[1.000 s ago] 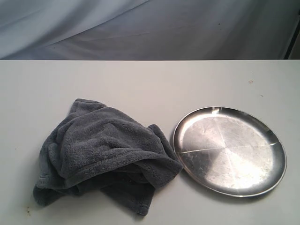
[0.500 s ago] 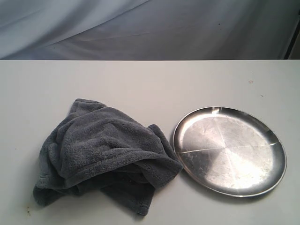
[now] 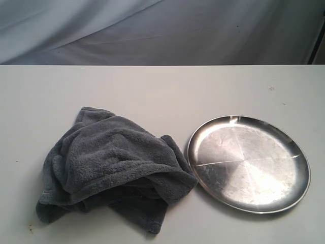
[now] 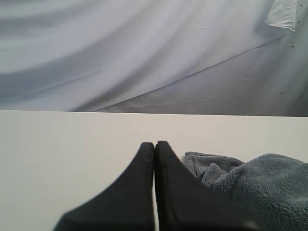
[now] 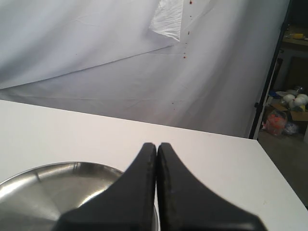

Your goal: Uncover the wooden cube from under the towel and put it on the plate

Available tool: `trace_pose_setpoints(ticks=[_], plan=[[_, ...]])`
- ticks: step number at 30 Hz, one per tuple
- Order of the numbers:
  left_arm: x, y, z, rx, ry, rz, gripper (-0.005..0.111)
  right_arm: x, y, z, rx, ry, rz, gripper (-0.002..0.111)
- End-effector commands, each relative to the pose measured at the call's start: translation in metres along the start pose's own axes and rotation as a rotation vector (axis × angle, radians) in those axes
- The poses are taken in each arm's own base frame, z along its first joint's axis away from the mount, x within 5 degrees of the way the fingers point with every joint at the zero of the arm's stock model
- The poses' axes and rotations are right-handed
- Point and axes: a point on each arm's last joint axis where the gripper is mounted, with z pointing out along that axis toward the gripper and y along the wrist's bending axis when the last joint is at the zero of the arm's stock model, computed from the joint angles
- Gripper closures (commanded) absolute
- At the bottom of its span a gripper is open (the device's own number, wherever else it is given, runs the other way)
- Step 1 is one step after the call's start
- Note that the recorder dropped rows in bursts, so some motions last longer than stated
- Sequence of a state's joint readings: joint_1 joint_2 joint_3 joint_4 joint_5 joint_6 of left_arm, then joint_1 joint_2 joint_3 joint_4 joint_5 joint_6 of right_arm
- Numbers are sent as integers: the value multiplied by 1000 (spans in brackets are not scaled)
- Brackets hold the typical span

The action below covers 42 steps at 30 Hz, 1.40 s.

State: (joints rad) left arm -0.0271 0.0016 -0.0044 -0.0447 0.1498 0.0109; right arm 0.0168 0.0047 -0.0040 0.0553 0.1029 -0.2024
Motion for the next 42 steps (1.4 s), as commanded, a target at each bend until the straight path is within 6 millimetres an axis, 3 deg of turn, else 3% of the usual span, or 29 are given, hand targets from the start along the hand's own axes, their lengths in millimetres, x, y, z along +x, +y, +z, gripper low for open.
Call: trace_pose_setpoints(ticks=[1,15,22,26,29,31,35,38,42], plan=[[1,0,0,1,-1,0,105,0,0,0,8,-9,5,108],[1,0,0,1,-1,0,105,-1,0,0,9,-18,14,108],[1,0,0,1,-1,-2,105,-14,-5,-2,36,-170,309,108],[1,0,0,1,-1,-2,105,-25,-13,-5,94,-317,358,108],[1,0,0,1,-1,-2,105,-50,-16,-11,84,-381,370,108],[1,0,0,1,-1,0,105,-82,-19,-23,53,-446,400,108],[1,0,0,1,-1,0,105,-125,-20,-44,3,-496,369,108],[1,0,0,1,-1,-2,105,-138,-20,-53,-4,-510,321,108],[1,0,0,1,-1,-2,105,-139,-18,-53,-22,-476,314,108]])
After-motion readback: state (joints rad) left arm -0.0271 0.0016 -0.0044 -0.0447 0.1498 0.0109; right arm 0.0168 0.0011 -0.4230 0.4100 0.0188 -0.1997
